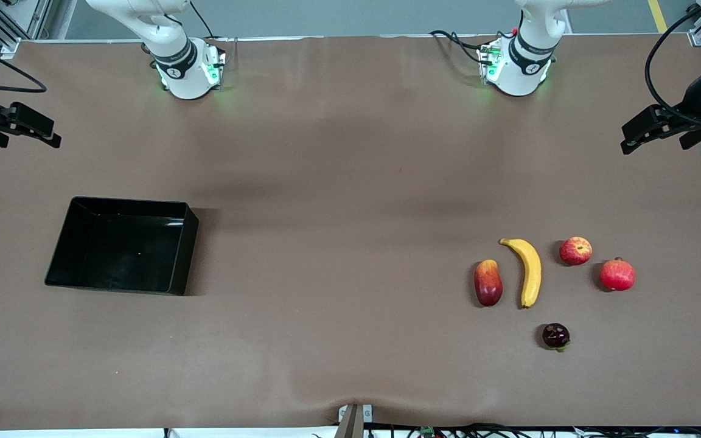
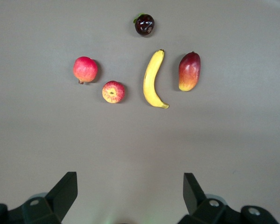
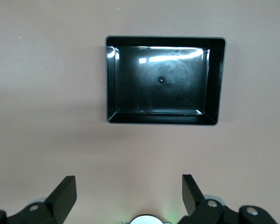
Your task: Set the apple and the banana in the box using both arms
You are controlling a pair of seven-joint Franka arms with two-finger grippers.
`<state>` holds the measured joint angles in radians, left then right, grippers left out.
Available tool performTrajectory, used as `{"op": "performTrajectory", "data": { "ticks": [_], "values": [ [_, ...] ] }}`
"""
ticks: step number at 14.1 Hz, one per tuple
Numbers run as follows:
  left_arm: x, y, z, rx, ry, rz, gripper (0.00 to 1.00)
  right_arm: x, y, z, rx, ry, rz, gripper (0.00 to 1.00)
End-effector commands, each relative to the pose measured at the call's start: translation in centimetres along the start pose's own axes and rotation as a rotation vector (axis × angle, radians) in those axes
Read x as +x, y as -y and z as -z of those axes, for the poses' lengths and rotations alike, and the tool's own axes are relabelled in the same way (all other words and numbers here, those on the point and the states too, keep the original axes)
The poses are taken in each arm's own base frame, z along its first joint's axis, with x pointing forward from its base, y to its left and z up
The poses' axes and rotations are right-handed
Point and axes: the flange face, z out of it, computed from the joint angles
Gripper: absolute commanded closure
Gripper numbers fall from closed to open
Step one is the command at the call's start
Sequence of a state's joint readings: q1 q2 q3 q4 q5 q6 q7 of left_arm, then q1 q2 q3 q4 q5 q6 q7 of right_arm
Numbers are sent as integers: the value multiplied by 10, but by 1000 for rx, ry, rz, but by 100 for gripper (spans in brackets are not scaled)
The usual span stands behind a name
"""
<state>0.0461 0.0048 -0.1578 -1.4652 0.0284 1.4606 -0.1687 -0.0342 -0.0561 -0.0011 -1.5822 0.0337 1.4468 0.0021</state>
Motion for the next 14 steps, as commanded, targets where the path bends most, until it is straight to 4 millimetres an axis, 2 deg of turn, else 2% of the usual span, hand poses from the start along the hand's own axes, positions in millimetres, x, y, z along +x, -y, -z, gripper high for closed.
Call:
{"op": "performTrajectory", "data": {
  "ticks": [1, 4, 6, 8, 10, 12, 14],
  "values": [
    [-4, 5, 5, 9, -10, -13, 0, -3, 11, 2, -2, 4, 19, 0],
    [1, 9, 1, 14, -5, -9, 0, -1, 13, 1, -1, 0, 21, 0],
    [7, 11, -13, 19, 21, -6, 0, -1, 12, 2, -1, -3, 19, 0],
    [20, 24, -56, 25, 96, 19, 0, -1, 9, 2, 2, -7, 12, 0],
    [30, 46, -98, 21, 87, 55, 0, 5, 4, -4, 2, 1, 4, 0],
    [34, 37, -147, 16, 47, 47, 0, 6, 3, -7, 2, 7, 3, 0],
    [39, 38, -199, 6, 17, 58, 0, 11, 2, -13, 1, 19, 1, 0]
  ]
}}
